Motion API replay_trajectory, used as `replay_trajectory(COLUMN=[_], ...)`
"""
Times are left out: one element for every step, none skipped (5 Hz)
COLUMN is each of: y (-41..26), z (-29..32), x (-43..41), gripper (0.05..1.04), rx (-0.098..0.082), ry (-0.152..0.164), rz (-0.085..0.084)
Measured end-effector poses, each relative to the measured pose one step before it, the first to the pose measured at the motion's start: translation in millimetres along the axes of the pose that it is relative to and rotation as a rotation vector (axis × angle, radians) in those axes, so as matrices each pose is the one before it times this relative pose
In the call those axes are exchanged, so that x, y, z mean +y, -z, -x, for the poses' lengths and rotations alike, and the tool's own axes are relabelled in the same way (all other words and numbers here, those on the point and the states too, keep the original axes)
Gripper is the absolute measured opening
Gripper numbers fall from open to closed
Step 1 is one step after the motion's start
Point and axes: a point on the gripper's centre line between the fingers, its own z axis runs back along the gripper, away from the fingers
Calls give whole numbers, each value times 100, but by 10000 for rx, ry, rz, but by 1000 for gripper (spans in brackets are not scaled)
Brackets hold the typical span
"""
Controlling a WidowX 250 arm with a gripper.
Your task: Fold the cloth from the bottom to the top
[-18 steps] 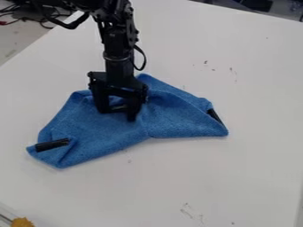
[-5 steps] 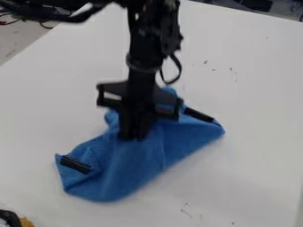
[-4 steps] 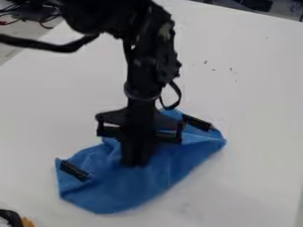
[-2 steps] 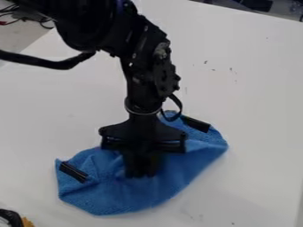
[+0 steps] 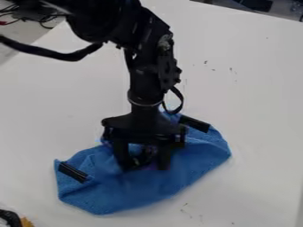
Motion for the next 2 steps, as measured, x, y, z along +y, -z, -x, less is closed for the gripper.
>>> replay_trajectory(y=[-1132, -1402], z=[-726, -854], x=[-248, -141], gripper=[1003, 1001], rx=[-361, -790], ry=[966, 908], rz=[-671, -184])
